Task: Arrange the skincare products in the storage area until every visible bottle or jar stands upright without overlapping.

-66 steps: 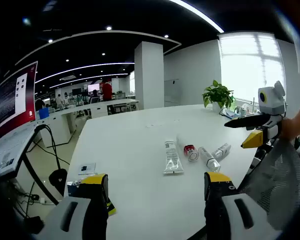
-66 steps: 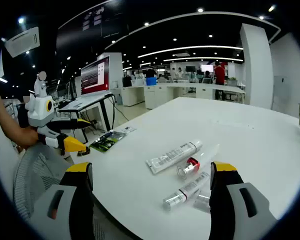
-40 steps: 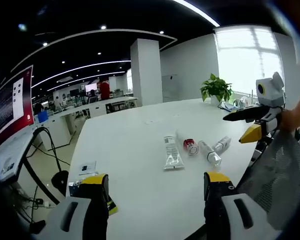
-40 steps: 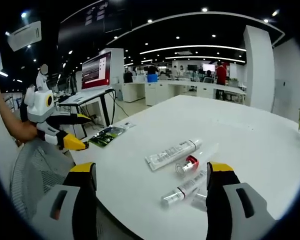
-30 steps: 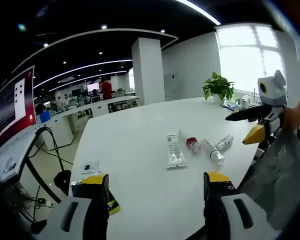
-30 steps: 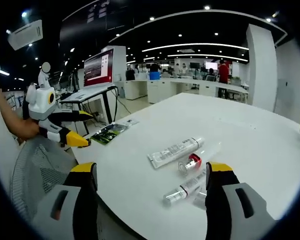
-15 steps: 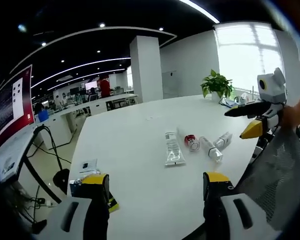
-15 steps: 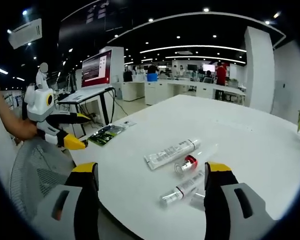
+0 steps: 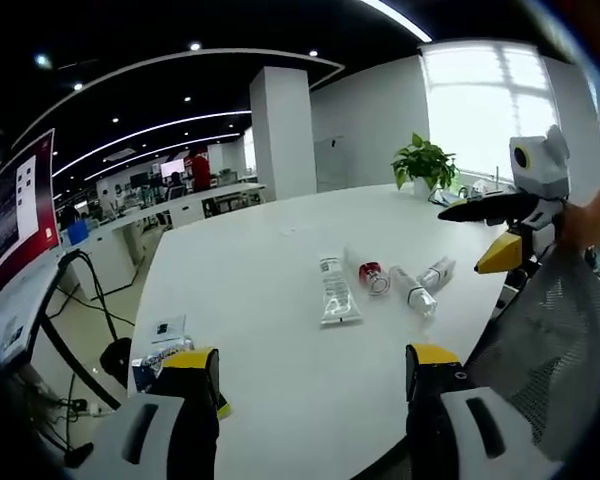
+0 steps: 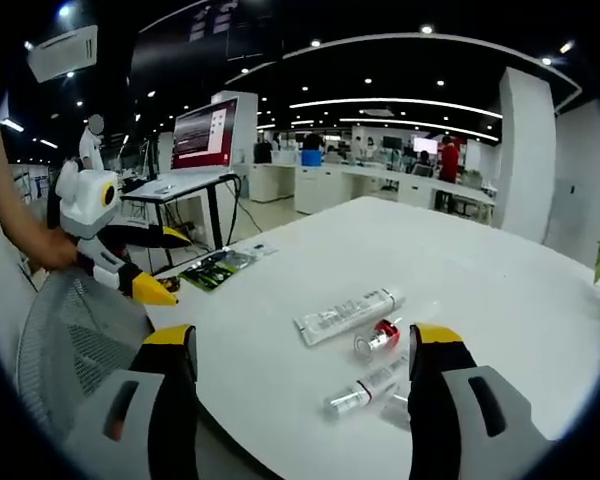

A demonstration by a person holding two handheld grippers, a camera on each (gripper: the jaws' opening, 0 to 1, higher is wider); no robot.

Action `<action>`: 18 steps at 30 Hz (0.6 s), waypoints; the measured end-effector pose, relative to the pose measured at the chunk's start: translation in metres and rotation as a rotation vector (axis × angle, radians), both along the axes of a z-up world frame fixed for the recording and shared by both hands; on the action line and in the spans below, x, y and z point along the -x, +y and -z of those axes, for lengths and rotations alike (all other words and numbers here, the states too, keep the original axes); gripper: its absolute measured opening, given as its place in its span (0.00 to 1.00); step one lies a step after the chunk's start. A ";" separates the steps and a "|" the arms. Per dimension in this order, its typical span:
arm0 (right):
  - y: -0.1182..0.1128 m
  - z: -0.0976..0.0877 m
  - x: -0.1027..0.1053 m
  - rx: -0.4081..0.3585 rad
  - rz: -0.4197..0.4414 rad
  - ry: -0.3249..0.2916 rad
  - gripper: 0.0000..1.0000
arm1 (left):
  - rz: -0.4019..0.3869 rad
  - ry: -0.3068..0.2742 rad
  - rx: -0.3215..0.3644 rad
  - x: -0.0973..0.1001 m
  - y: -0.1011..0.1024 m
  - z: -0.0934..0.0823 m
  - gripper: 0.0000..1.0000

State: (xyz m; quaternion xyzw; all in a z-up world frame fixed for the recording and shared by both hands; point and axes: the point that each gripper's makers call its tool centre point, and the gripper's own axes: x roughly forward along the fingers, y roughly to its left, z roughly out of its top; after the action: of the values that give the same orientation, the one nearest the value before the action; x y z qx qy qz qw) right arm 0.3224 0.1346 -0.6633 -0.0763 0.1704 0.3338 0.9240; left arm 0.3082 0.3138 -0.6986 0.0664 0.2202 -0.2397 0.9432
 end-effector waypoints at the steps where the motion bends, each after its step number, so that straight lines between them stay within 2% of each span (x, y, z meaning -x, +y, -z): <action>1: -0.001 0.000 -0.001 -0.002 0.007 0.001 0.83 | -0.001 0.002 0.006 0.000 0.000 0.000 0.79; 18: 0.003 0.006 0.001 0.022 -0.024 0.025 0.81 | -0.011 0.014 -0.010 -0.001 0.002 0.004 0.78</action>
State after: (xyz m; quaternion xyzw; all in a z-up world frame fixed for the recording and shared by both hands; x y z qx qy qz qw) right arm 0.3212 0.1371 -0.6693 -0.0843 0.1847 0.3441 0.9167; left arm 0.3091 0.3158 -0.7023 0.0680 0.2285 -0.2338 0.9426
